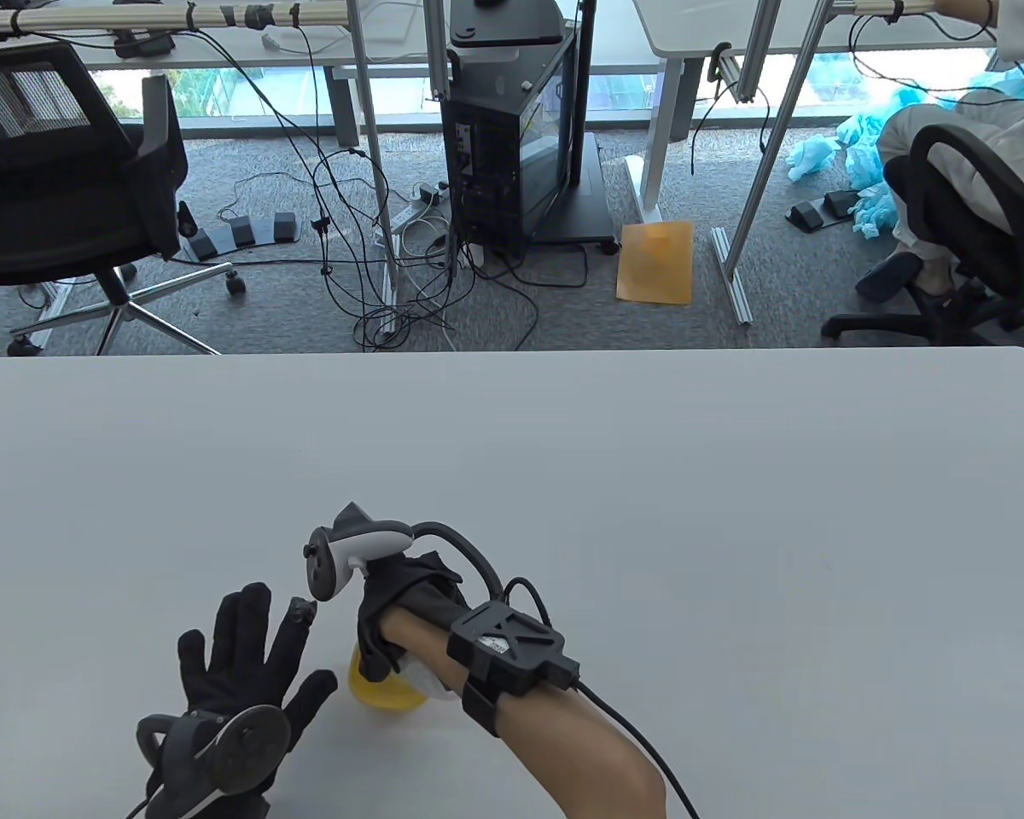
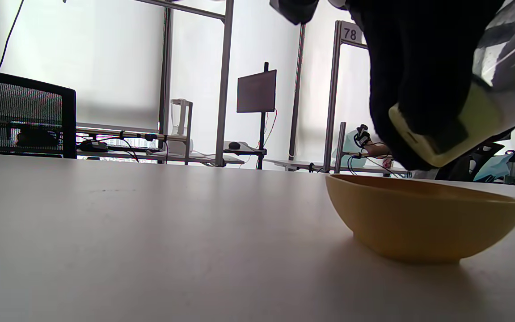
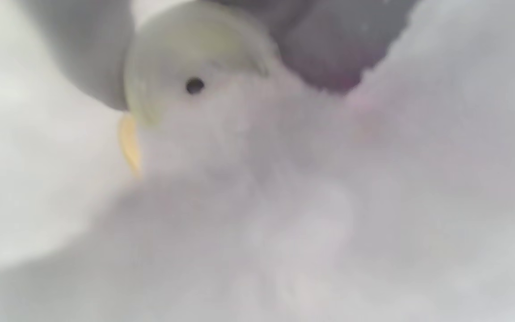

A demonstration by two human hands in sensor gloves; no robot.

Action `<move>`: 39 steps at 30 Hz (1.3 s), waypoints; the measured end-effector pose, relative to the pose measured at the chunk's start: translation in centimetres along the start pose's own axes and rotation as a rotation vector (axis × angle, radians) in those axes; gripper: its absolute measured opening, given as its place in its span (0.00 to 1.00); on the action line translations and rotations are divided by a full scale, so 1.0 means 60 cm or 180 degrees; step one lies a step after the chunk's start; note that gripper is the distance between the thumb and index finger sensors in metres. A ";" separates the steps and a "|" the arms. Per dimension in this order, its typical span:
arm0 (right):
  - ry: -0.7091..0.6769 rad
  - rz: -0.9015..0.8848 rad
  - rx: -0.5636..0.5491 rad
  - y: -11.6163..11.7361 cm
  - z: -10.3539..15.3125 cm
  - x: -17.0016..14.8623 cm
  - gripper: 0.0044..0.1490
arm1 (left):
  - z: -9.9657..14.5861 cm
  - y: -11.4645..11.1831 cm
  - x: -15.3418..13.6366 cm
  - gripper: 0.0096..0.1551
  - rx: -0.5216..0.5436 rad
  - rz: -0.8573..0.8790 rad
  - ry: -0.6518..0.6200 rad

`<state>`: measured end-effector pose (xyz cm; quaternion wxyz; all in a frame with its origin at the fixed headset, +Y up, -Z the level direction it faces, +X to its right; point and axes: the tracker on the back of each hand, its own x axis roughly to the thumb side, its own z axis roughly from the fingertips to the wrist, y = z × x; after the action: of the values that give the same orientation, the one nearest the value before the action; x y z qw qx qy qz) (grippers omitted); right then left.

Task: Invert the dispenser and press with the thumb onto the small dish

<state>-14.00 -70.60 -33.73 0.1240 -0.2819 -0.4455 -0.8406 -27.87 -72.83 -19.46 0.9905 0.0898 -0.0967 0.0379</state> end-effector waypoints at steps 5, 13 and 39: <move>-0.0060 0.0065 -0.0078 0.005 0.006 0.006 0.50 | 0.000 0.000 0.001 0.46 0.0001 -0.0004 -0.0012; -0.0026 0.0138 -0.0046 0.009 0.010 0.016 0.48 | 0.001 0.000 0.003 0.45 -0.0003 -0.0006 -0.0018; -0.0766 -0.0878 -0.1951 0.072 0.156 -0.120 0.51 | 0.000 -0.005 0.008 0.45 -0.0030 -0.0021 -0.0047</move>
<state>-2.76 -65.68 -30.85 -0.1344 -0.3402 -0.2179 -0.9048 -27.36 -73.08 -19.42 0.9903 0.0858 -0.1040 0.0336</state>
